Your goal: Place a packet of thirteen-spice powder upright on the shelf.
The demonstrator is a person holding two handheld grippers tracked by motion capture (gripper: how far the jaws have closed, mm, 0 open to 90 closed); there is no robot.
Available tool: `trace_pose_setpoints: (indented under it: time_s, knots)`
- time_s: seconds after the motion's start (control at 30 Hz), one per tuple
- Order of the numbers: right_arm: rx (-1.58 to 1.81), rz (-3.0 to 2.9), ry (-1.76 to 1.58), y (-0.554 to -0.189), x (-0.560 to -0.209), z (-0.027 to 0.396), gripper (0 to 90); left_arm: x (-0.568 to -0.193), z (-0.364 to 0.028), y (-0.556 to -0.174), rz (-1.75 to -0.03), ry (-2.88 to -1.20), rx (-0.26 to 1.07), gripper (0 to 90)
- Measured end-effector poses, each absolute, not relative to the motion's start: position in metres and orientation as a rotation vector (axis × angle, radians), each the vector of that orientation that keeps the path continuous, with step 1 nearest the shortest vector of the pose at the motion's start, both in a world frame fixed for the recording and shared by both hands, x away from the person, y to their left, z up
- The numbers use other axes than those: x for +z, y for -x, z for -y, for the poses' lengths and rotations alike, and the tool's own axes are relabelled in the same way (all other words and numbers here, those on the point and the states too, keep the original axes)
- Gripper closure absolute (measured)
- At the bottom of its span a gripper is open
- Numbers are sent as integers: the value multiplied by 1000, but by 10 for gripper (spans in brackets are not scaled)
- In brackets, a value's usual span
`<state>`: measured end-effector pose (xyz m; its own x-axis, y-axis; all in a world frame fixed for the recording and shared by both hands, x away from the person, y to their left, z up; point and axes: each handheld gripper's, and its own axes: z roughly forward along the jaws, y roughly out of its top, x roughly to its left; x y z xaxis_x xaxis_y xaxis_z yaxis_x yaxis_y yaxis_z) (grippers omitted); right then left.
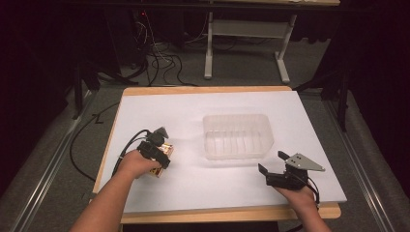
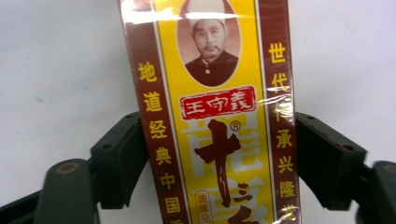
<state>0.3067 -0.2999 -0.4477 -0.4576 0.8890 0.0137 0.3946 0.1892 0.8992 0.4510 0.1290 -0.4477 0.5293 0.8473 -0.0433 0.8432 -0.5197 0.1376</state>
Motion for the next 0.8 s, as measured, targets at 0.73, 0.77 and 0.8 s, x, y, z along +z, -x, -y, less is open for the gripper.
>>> trace_pose_setpoints:
  time_s: [0.73, 0.77, 0.8]
  knots:
    - [1230, -1942, -1201, -307, -447, 300, 116, -435, -129, -436, -1385, -2548, 164, 320]
    - [1232, -1942, -1202, -307, -447, 300, 117, -434, -130, -435, -1378, -2537, 160, 320]
    - [1233, -1942, -1202, -307, -447, 300, 118, -434, -130, -435, -1378, -2537, 160, 320]
